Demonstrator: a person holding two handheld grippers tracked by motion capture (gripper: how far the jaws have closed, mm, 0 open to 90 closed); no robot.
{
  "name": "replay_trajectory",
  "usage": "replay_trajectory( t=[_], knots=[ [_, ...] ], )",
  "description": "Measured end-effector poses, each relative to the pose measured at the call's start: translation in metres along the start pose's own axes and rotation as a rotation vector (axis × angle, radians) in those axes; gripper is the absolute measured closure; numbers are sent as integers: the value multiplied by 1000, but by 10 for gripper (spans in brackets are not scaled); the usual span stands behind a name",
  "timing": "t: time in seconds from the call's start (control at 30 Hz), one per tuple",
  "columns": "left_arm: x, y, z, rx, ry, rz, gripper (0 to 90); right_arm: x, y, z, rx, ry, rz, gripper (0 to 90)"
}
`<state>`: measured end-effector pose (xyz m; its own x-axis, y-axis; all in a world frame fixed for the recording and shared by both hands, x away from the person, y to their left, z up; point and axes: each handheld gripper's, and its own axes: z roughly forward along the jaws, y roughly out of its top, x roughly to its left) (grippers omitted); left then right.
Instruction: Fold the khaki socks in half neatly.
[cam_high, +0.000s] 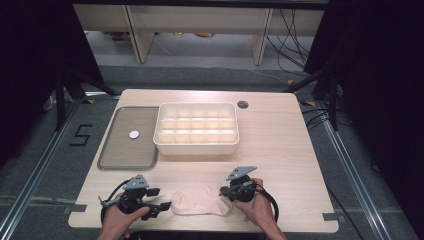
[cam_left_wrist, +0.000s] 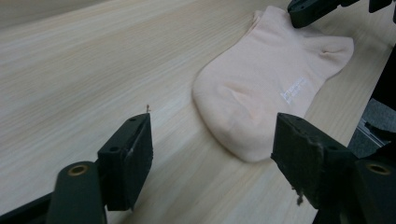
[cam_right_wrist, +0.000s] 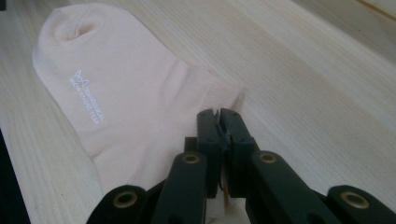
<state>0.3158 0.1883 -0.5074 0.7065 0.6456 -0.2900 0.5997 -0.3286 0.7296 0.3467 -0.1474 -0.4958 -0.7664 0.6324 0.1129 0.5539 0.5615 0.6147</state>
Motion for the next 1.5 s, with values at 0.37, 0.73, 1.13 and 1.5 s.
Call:
replay_trajectory(
  t=[0.37, 0.73, 1.13, 1.5],
  knots=[
    [-3, 14, 31, 55, -20, 50, 507, -2, -4, -2, -14, 2, -13, 867],
    [-17, 19, 34, 27, 1, 137, 840, -1, -5, -3, -27, 1, -14, 809],
    [-19, 24, 24, 30, -10, 150, 854, 43, 5, -8, -79, 101, -118, 820],
    [-18, 26, 18, 30, -9, 152, 854, 60, 11, 27, 7, 175, -181, 869]
  ],
)
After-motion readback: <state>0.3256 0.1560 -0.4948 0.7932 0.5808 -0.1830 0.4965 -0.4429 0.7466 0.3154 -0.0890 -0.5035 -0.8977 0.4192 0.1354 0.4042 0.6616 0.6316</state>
